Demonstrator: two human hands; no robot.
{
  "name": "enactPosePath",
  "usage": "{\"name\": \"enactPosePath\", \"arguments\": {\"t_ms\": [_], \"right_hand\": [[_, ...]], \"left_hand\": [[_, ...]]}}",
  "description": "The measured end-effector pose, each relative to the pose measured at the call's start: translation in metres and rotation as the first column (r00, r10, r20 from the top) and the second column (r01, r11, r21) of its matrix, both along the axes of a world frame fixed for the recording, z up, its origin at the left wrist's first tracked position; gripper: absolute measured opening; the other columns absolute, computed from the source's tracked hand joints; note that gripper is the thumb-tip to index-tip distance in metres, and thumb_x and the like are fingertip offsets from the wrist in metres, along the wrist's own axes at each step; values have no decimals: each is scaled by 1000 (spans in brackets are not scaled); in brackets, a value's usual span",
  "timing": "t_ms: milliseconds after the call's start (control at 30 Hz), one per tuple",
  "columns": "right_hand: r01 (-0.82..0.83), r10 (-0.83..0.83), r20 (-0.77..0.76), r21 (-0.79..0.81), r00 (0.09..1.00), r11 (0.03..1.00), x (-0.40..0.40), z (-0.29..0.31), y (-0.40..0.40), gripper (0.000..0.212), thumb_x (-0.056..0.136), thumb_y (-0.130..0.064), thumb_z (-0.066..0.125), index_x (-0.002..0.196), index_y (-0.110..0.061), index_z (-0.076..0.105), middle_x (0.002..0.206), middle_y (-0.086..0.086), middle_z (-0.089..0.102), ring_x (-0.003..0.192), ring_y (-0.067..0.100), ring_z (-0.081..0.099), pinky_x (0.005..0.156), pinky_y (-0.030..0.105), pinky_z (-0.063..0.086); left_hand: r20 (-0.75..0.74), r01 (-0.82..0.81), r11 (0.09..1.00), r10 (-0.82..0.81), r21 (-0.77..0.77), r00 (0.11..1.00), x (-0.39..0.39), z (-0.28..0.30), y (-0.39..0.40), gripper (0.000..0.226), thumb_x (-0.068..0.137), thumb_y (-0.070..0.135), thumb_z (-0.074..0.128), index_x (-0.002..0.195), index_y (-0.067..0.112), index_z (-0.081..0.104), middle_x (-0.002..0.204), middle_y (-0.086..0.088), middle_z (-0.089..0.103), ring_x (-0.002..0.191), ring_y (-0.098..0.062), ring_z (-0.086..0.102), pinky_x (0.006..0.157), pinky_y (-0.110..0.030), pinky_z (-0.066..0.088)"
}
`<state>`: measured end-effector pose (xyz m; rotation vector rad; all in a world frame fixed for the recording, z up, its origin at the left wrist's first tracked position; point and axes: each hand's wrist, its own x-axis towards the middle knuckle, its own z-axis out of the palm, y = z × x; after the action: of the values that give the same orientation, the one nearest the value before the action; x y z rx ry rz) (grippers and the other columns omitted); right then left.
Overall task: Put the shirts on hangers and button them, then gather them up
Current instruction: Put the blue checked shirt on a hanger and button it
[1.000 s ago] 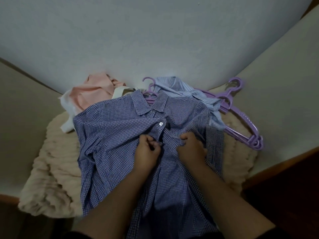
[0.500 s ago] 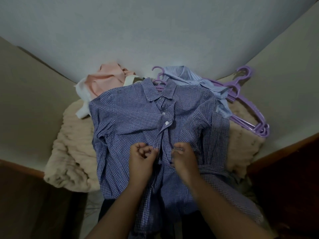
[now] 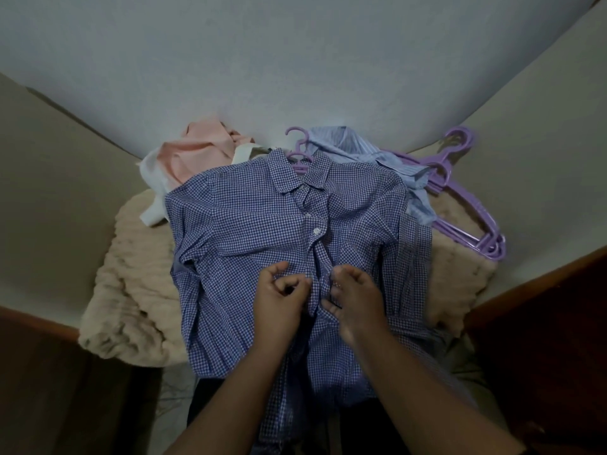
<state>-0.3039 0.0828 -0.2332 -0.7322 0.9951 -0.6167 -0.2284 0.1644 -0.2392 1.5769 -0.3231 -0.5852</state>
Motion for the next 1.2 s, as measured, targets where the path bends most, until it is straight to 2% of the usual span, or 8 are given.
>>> {"name": "enactPosePath", "arguments": {"t_ms": [100, 300, 433, 600, 800, 900, 1067, 1200], "right_hand": [[-29, 29, -12, -88, 1000, 996, -2, 2, 2, 9, 92, -8, 57, 96, -16, 56, 94, 3, 60, 84, 16, 58, 70, 33, 52], [-103, 40, -185, -345, 982, 933, -2, 5, 2, 15, 86, -1, 63, 90, -14, 55, 77, 0, 57, 75, 15, 60, 67, 30, 54], [-164, 9, -292, -513, 956, 842, -3, 8, 2, 15, 86, -3, 62, 96, -10, 53, 78, 0, 58, 68, 7, 56, 53, 5, 43], [-163, -1, -304, -514, 953, 842, -4, 9, 1, 15, 84, -5, 66, 89, -10, 54, 80, 3, 60, 67, 6, 56, 50, 5, 41], [-176, 15, -325, -472, 946, 864, -3, 9, -2, 15, 83, -9, 69, 91, -12, 56, 87, 5, 64, 76, 13, 62, 55, 11, 44], [-212, 69, -308, -459, 949, 863, -5, 10, -4, 13, 84, -6, 67, 90, -13, 58, 83, 4, 65, 71, 9, 61, 53, 9, 45], [-208, 129, -210, -414, 969, 886, -8, 12, -3, 14, 84, -4, 66, 87, -16, 57, 79, 4, 67, 66, 7, 64, 53, 13, 48], [-200, 139, -175, -405, 975, 892, -8, 15, -3, 13, 83, -12, 70, 90, -12, 58, 77, 2, 69, 66, 9, 65, 56, 18, 52]], "left_hand": [[-22, 8, 1000, -9, -27, 1000, -3, 3, -1, 34, 84, 9, 71, 105, 27, 50, 79, 3, 72, 69, -7, 68, 60, -21, 54], [-22, 48, 997, -49, -57, 999, -5, 10, -2, 36, 84, 5, 70, 106, 24, 50, 79, 2, 72, 71, -6, 68, 63, -15, 53], [-18, 76, 996, -77, -43, 997, -6, 11, -2, 41, 83, 3, 71, 111, 25, 50, 90, 1, 74, 80, -11, 70, 70, -22, 57], [-8, 77, 997, -77, -12, 997, -5, 8, -2, 39, 84, 6, 70, 107, 29, 51, 92, 4, 75, 84, -15, 71, 78, -35, 57], [-3, 100, 995, -101, -23, 995, -4, 10, -1, 34, 86, 8, 68, 110, 26, 50, 90, 5, 75, 79, -13, 70, 72, -28, 55], [2, 107, 993, -107, -50, 994, -3, 12, 0, 29, 88, 9, 65, 109, 22, 50, 86, 1, 75, 71, -15, 66, 64, -26, 53], [-18, 105, 991, -107, -83, 994, 0, 13, -2, 32, 85, 1, 67, 105, 21, 51, 86, -3, 73, 74, -14, 66, 68, -27, 54], [-9, 120, 989, -121, -92, 993, 3, 10, -3, 36, 82, 0, 70, 106, 19, 51, 87, -6, 72, 76, -19, 66, 70, -31, 54]]}}
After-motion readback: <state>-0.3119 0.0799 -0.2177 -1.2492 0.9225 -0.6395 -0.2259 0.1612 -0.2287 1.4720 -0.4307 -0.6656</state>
